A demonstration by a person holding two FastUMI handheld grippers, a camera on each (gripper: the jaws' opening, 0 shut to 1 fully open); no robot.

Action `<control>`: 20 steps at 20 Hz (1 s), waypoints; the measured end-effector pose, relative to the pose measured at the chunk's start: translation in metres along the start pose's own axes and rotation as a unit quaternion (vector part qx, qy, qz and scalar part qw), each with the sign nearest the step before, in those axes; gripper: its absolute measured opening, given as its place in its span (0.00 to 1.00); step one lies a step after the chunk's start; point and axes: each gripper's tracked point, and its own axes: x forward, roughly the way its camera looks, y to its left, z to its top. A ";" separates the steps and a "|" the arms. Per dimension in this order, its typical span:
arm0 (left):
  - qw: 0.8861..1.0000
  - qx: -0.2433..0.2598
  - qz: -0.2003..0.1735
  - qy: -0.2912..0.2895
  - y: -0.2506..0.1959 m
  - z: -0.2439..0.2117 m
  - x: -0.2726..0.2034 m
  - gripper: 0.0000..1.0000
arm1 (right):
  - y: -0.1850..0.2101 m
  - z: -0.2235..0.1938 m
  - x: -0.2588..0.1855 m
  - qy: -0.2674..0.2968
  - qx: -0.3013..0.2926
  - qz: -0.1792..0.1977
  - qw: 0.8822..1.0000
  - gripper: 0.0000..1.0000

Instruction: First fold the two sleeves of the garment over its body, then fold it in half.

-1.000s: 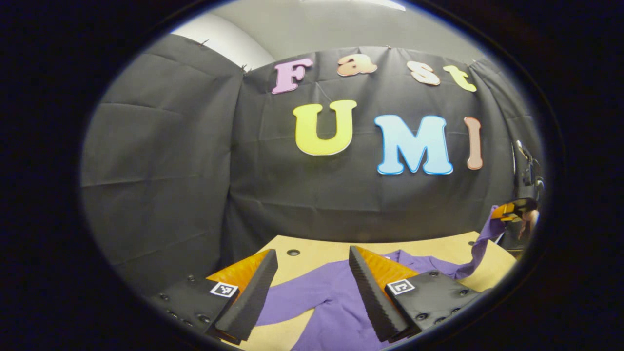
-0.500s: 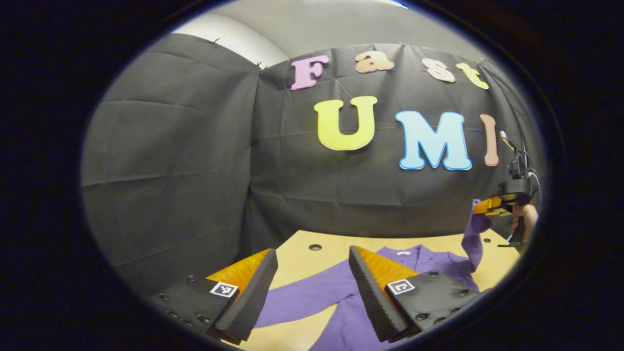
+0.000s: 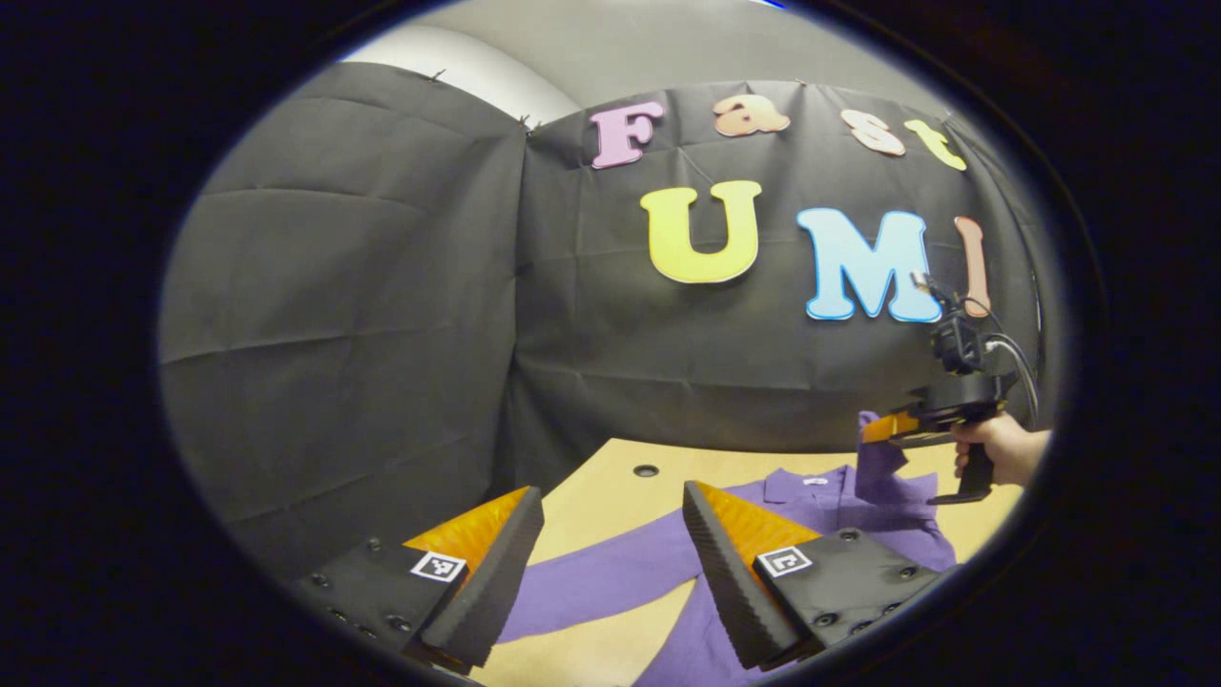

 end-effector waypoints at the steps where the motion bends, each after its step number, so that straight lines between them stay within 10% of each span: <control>1: 1.000 -0.001 0.001 0.002 0.004 -0.004 0.001 0.96 | 0.008 -0.008 0.007 0.010 -0.010 0.003 1.000 0.02; 14: 0.999 -0.012 0.018 0.024 0.032 -0.030 0.010 0.96 | 0.044 -0.066 0.047 0.078 -0.080 -0.007 0.994 0.14; 20: 0.999 -0.015 0.023 0.030 0.035 -0.042 0.017 0.96 | 0.049 -0.050 0.033 0.048 -0.101 -0.011 0.994 0.83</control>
